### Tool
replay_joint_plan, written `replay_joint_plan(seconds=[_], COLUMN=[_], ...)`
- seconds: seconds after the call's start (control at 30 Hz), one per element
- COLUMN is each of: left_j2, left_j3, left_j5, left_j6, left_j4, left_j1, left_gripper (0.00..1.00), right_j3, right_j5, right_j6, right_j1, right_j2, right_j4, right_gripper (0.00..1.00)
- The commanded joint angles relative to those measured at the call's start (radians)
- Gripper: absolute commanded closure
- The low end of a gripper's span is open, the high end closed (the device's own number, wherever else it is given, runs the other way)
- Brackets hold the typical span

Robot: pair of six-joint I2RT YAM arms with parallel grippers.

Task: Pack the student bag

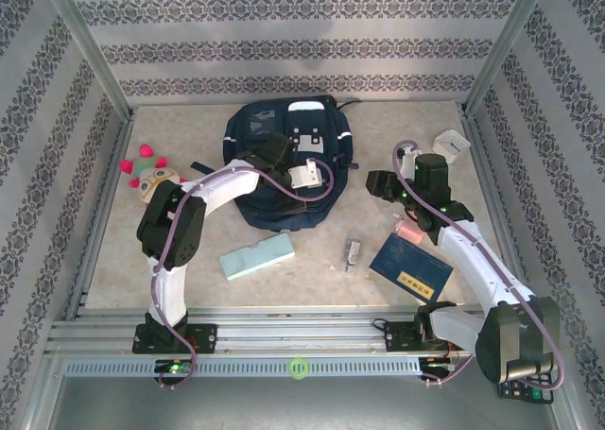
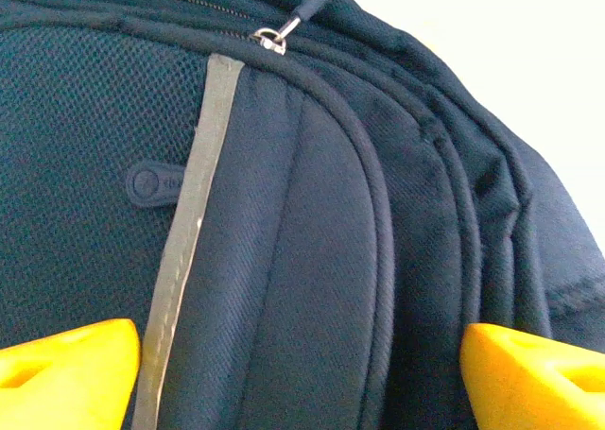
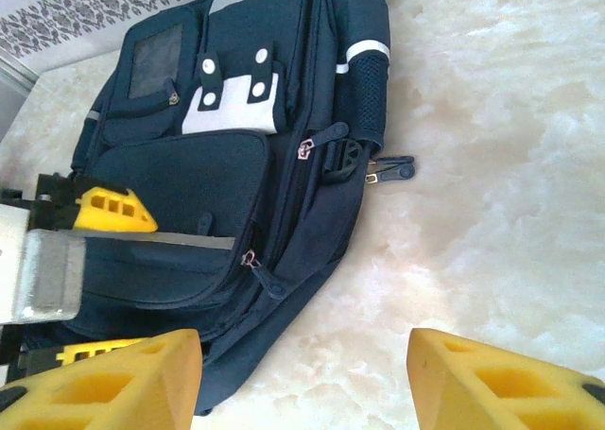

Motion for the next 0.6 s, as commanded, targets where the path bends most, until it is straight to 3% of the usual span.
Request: replay_joint_plan(seconds=[0.0,0.2,0.33,0.5,0.57], left_j2=[0.042,0.028,0.048,0.127,0.141], left_j3=[0.028,0.030,0.032,0.062,0.061], left_j5=[-0.100,0.009,0.056,-0.026,-0.083], left_j6=[0.050,-0.055,-0.055,-0.054,-0.064], left_j4=[0.145,0.232,0.221,0.206,0.235], left_j1=[-0.033,-0.035,-0.037,-0.046,-0.046], left_gripper=[0.10,0.10,0.10,0.12,0.20], right_j3=[-0.017,-0.046,-0.063,-0.072,-0.076], right_j5=[0.011,-0.021,-0.033,-0.030,-0.034], right_j6=[-0.053,-0.047,-0.043,-0.043,-0.041], right_j1=[0.009,0.009,0.009,0.009,0.009], right_j2=[-0.025,-0.028,-0.033,-0.038,-0.040], right_j4=[0.026,0.058,0.069,0.077,0.076], right_gripper=[0.40,0.40,0.41,0.40,0.40])
